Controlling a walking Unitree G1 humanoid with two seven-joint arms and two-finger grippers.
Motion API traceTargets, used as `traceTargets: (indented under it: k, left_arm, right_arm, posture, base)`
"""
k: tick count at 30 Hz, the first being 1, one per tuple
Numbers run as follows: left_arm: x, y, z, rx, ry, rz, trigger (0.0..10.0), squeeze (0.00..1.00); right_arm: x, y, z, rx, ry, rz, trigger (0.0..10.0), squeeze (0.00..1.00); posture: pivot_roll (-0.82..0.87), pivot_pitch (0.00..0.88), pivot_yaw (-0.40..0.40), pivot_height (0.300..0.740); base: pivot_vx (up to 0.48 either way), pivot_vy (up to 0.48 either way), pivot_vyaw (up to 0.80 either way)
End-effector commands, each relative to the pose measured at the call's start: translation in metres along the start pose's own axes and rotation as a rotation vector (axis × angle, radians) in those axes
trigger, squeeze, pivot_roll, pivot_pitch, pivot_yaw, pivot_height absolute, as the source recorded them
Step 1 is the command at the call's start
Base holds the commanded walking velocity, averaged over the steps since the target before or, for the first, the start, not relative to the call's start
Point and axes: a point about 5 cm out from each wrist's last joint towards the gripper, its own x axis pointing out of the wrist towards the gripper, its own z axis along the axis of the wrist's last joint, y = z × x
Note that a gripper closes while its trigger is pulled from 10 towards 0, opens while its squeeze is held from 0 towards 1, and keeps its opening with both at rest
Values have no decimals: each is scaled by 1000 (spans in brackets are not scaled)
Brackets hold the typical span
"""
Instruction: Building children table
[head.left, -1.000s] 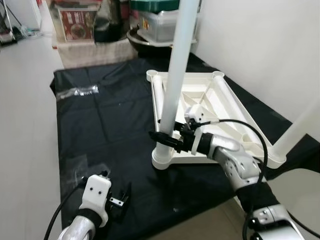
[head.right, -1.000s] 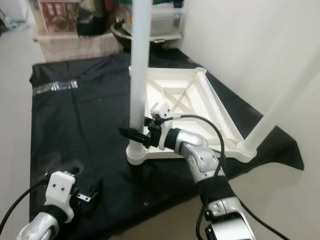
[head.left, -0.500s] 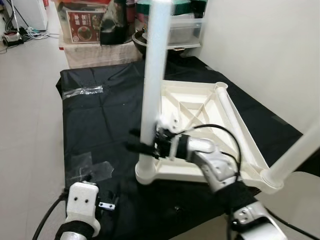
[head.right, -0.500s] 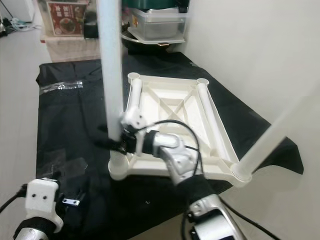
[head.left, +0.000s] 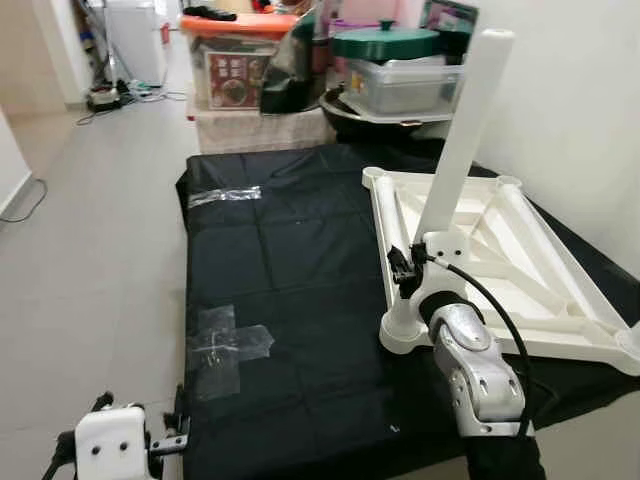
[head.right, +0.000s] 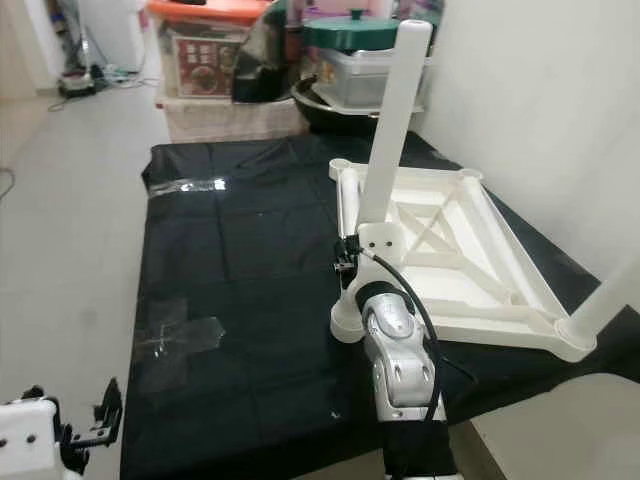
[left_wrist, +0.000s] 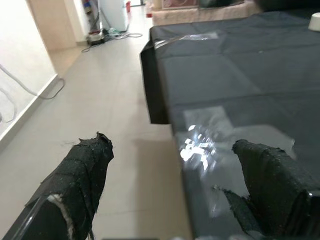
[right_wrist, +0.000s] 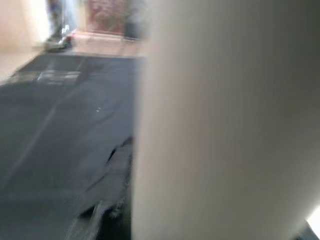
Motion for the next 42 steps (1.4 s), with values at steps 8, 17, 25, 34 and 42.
traceTargets:
  k: [8,17,25,34,42]
  left_arm:
    - [8,-14,-10,7,36,-146,10000,0]
    - [22,-32,-12,4,12,-353,10000,0]
    - [55,-14,-5,147,-53,-486,10000,0]
    - [68,6,9,209,-105,-454,10000,0]
    - [75,3,15,205,-149,-453,10000,0]
  right_arm:
    - [-28,54,28,76,-112,882,10000,0]
    - [7,62,16,-56,-63,1027,10000,0]
    - [38,89,35,37,-146,854,0,0]
    - [54,11,-11,126,177,-244,0,0]
    - [-6,-25,-33,6,191,-351,0,0]
  posture:
    - [70,0,-69,740]
    - [92,0,-84,740]
    - [90,0,-83,740]
    - [77,0,-77,740]
    - [14,0,-44,740]
  base:
    - [0,0,0]
    - [0,0,0]
    - [0,0,0]
    - [0,0,0]
    - [0,0,0]
